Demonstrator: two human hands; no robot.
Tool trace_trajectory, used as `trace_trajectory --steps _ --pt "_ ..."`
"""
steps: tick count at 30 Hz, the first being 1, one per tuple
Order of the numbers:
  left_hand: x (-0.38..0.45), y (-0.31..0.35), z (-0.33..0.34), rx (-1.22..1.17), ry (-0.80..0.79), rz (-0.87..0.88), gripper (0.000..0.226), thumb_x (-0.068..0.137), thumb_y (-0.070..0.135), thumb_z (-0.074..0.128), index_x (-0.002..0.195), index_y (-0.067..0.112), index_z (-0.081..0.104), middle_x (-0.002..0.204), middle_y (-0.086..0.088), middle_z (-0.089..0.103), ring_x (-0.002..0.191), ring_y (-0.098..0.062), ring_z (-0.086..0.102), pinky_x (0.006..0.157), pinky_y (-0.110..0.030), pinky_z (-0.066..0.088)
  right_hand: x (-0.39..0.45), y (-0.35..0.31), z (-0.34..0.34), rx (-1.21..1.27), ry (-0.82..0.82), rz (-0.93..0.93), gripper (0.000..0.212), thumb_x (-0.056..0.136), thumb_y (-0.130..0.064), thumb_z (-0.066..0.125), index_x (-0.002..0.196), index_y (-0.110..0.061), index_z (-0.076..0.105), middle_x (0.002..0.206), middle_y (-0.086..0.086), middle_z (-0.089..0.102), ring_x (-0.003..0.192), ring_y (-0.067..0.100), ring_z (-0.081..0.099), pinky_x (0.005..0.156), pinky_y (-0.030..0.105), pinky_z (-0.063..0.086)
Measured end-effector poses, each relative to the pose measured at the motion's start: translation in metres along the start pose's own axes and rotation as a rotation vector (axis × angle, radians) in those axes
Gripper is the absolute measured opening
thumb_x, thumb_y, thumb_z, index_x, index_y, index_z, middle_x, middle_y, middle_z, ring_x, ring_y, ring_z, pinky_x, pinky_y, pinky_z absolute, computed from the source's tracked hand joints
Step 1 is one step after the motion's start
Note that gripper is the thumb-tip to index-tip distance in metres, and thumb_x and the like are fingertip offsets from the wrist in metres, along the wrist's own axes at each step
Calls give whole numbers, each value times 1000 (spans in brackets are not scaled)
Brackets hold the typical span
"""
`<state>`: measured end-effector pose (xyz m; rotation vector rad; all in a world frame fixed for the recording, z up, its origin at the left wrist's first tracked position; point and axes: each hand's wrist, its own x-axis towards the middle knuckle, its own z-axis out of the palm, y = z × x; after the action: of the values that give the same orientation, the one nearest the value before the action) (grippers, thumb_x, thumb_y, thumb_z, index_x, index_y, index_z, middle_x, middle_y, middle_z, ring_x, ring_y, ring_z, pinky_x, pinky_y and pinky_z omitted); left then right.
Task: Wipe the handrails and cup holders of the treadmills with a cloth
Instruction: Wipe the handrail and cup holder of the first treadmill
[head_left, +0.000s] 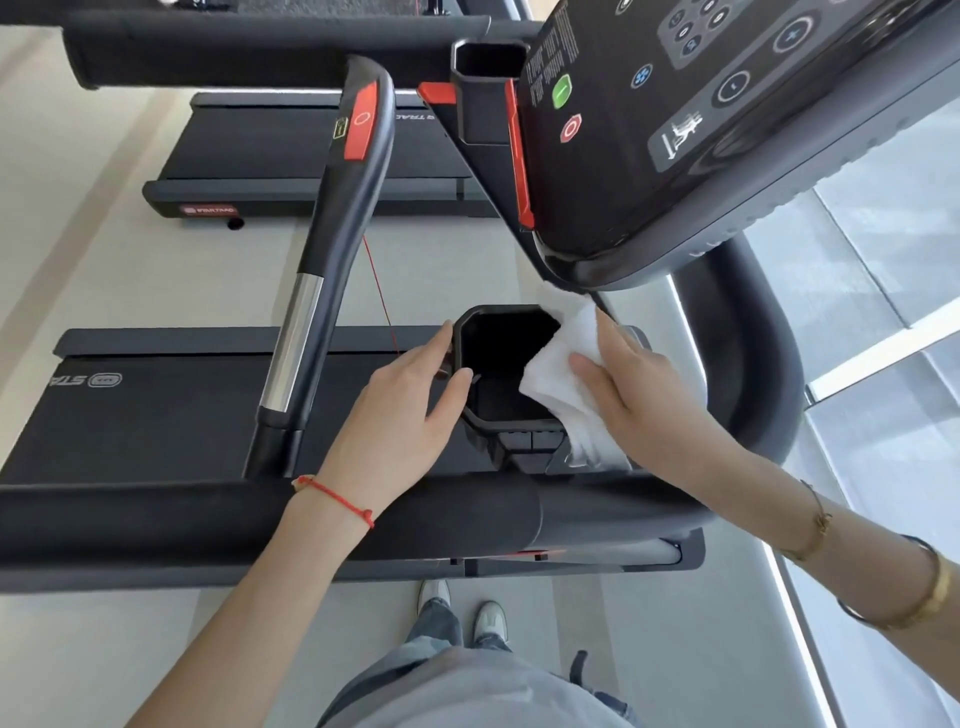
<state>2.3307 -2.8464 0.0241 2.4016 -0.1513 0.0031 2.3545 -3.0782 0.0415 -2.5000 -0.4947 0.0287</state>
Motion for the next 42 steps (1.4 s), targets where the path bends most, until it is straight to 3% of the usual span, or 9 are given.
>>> trace_trajectory --steps 3,6,9,14,19,25,33,36,42 --pt "1 0 -3 -8 -8 26 52 103 37 37 153 26 32 130 5 60 113 -11 57 93 -22 44 -10 -10 -13 8 -122 -153 56 102 -32 33 154 -13 18 151 1 39 127 13 38 97 8 29" --pt "2 -5 -10 -3 12 48 46 104 29 36 151 27 37 133 5 59 117 -11 55 94 -18 38 -15 -27 -21 13 -306 -248 56 103 -32 33 154 -17 18 136 -5 50 105 0 45 89 -5 24" --pt "2 -10 -15 -7 5 52 45 105 23 35 149 25 40 135 4 59 122 -11 54 100 -21 40 -12 -46 -13 -101 -420 -317 56 103 -33 33 154 -15 17 142 0 49 117 4 44 96 1 25" --pt "0 -15 -18 -10 -1 72 44 104 15 37 146 25 45 131 2 60 120 -11 56 101 -25 44 -10 -57 -4 -345 -365 -414 56 104 -42 29 153 -18 18 160 -7 21 136 7 38 101 14 28" --pt "-5 -15 -17 -16 7 75 42 104 21 39 145 28 46 129 8 61 118 -8 57 103 -29 45 -26 -36 -25 -446 -297 -416 48 98 -40 42 136 -11 51 137 -1 57 115 17 60 87 22 44" --pt "-9 -11 -18 -16 -17 91 44 103 22 41 147 27 44 127 7 62 112 -10 60 97 -35 49 -6 -48 4 -407 -289 -373 36 102 -43 31 107 -12 49 100 -2 59 85 18 54 66 22 21" --pt "-26 -7 -22 28 -36 97 46 102 24 43 148 29 41 128 11 60 113 -7 58 97 -37 50 -20 -47 -6 -282 -308 -341 6 95 -8 57 100 -6 57 93 2 60 83 20 53 71 19 29" --pt "-34 -6 -22 31 -21 102 44 102 24 45 146 28 45 128 12 60 114 -6 58 97 -37 50 -21 -43 -9 -242 -301 -362 6 94 -3 57 100 -3 59 91 2 58 81 21 54 72 20 36" --pt "-47 -3 -24 59 -3 113 42 102 26 45 143 28 48 126 13 61 115 -6 58 96 -38 51 -35 -35 -11 -120 -256 -343 29 101 -13 47 126 0 51 121 6 58 108 28 53 90 33 42"
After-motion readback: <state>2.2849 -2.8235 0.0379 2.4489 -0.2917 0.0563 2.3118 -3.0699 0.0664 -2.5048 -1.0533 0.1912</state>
